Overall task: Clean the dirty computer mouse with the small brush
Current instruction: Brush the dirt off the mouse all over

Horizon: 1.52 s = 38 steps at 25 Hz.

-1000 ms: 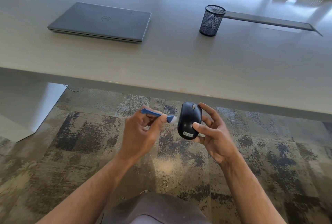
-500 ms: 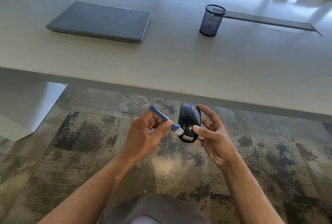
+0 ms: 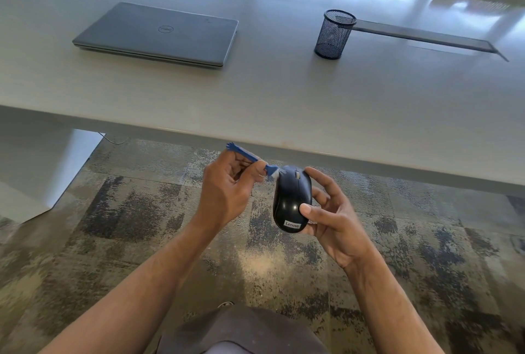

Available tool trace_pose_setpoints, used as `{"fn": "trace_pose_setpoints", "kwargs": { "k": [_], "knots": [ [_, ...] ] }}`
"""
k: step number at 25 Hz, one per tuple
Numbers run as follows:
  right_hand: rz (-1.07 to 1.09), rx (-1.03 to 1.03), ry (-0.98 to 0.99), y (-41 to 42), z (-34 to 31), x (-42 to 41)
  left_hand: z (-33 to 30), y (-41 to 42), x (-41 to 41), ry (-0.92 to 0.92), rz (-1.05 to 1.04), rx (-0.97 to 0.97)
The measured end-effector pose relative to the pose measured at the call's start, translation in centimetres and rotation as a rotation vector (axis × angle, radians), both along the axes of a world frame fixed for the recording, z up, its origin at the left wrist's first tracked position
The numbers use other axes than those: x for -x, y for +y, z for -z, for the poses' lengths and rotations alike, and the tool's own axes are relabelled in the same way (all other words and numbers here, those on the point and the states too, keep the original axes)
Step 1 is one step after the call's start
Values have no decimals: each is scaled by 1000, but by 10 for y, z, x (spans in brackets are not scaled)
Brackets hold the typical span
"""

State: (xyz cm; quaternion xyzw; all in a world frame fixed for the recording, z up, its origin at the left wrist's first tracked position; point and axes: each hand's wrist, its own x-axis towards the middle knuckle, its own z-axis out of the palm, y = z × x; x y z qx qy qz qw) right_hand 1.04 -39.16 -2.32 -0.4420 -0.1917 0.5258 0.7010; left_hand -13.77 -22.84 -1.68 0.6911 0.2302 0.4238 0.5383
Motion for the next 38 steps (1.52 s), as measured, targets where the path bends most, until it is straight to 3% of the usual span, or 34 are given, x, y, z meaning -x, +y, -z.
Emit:
{"fn": "trace_pose_setpoints", "kwargs": {
  "k": [9, 17, 23, 29, 36, 38],
  "knots": [
    [-13, 8, -11, -4, 4, -2, 4, -3, 10, -40, -15, 51],
    [-12, 26, -17, -2, 4, -6, 4, -8, 29, -69, 309, 38],
    [-41, 26, -19, -4, 7, -2, 13, -1, 14, -28, 127, 48],
    [-58, 24, -25, -7, 8, -5, 7, -2, 7, -105, 47, 186],
    [-40, 45, -30, -6, 7, -7, 7, -6, 38, -88, 425, 189],
    [-43, 52, -42, -5, 7, -5, 8, -7, 38, -69, 420, 172]
  ]
}}
